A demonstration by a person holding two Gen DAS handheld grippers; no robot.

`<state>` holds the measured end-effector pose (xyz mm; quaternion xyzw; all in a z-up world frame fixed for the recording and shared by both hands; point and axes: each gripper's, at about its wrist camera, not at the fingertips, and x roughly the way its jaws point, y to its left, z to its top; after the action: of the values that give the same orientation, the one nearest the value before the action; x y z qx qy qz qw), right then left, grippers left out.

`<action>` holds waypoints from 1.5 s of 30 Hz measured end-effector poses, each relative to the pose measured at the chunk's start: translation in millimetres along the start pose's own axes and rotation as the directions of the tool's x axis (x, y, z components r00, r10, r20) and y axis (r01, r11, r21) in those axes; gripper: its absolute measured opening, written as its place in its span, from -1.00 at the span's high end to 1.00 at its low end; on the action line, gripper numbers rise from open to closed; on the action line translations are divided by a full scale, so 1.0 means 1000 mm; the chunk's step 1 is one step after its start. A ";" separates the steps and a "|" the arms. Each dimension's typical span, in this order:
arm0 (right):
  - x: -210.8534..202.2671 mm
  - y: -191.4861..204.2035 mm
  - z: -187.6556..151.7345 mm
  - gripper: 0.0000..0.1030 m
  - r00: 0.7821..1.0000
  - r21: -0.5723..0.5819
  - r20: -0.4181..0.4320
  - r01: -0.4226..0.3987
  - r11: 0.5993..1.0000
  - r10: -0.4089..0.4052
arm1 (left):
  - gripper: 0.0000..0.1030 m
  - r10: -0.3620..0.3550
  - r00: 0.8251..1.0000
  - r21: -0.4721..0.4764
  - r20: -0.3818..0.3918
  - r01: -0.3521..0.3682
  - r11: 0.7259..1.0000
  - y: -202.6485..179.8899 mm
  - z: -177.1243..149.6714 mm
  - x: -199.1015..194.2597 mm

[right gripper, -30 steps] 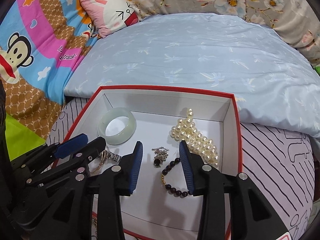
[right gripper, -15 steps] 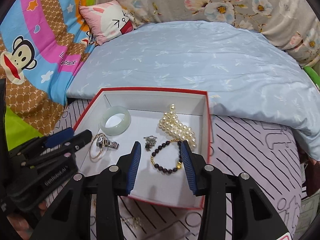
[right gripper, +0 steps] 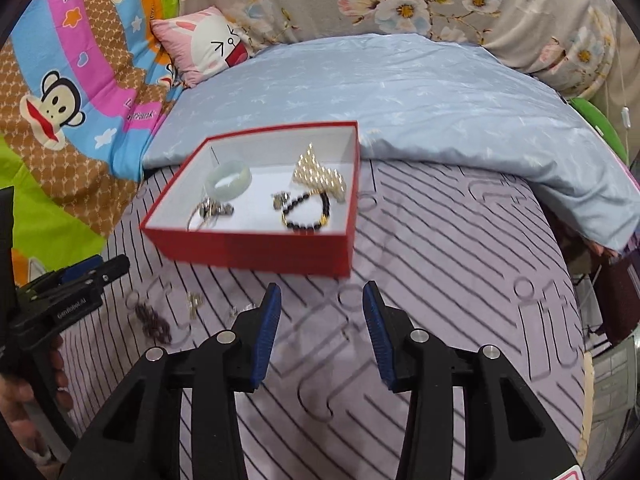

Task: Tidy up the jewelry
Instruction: 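Open the right gripper releasing the necklace while the left gripper releases the bangle, then move the left gripper to the dark garnet bead bracelet and close on it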

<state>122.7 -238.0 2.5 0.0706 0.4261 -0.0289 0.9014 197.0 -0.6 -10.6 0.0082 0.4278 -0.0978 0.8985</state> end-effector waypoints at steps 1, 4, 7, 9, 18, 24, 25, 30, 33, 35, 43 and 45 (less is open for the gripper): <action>-0.002 0.000 -0.008 0.18 1.000 0.002 -0.011 -0.002 1.000 0.002 | -0.03 0.010 1.000 0.003 -0.007 -0.010 1.000 0.003 -0.007 -0.002; -0.009 0.002 -0.028 0.18 1.000 0.007 -0.026 -0.008 1.000 0.009 | -0.03 0.022 0.999 0.000 -0.025 -0.022 1.000 0.008 -0.027 -0.005; -0.013 0.004 -0.047 0.18 0.998 0.010 -0.051 -0.022 1.000 0.023 | -0.03 -0.003 0.999 -0.027 -0.051 0.002 1.000 0.012 -0.046 -0.007; -0.014 0.007 -0.057 0.18 0.998 0.006 -0.063 -0.025 1.000 0.025 | -0.03 -0.027 0.997 -0.049 -0.071 0.024 0.999 0.012 -0.057 -0.007; -0.010 0.015 -0.071 0.18 0.995 0.009 -0.093 -0.048 0.999 0.049 | -0.03 -0.063 0.991 -0.159 -0.115 0.045 0.986 -0.008 -0.049 0.017; -0.007 0.017 -0.068 0.18 0.994 0.001 -0.097 -0.055 0.998 0.055 | -0.03 -0.005 0.988 -0.148 -0.154 -0.018 0.989 -0.014 -0.045 0.038; -0.006 0.017 -0.068 0.18 0.994 0.000 -0.098 -0.055 0.998 0.055 | -0.03 0.006 0.988 -0.133 -0.152 -0.027 0.991 -0.015 -0.045 0.037; -0.004 0.020 -0.069 0.18 0.993 -0.003 -0.103 -0.061 0.998 0.061 | 0.15 0.003 0.989 -0.122 -0.151 -0.022 0.992 -0.006 -0.048 0.032; -0.003 0.021 -0.071 0.18 0.992 -0.006 -0.107 -0.063 0.998 0.062 | 0.35 -0.002 0.989 -0.113 -0.146 -0.014 0.994 -0.001 -0.052 0.029; -0.001 0.022 -0.072 0.18 0.991 -0.006 -0.113 -0.068 0.998 0.067 | 0.47 -0.014 0.990 -0.109 -0.139 -0.002 0.994 0.003 -0.053 0.028; -0.001 0.026 -0.077 0.18 0.992 -0.019 -0.115 -0.062 0.998 0.059 | 0.74 -0.044 0.991 -0.095 -0.130 0.031 0.995 0.012 -0.056 0.025; -0.002 0.024 -0.078 0.18 0.991 -0.019 -0.119 -0.059 0.998 0.056 | 0.82 -0.049 0.991 -0.095 -0.124 0.037 0.995 0.013 -0.057 0.022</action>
<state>64.6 -202.4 -42.8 0.0744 0.4767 0.0061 0.8759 169.6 14.4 -64.3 -0.0365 0.4880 -0.0964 0.8667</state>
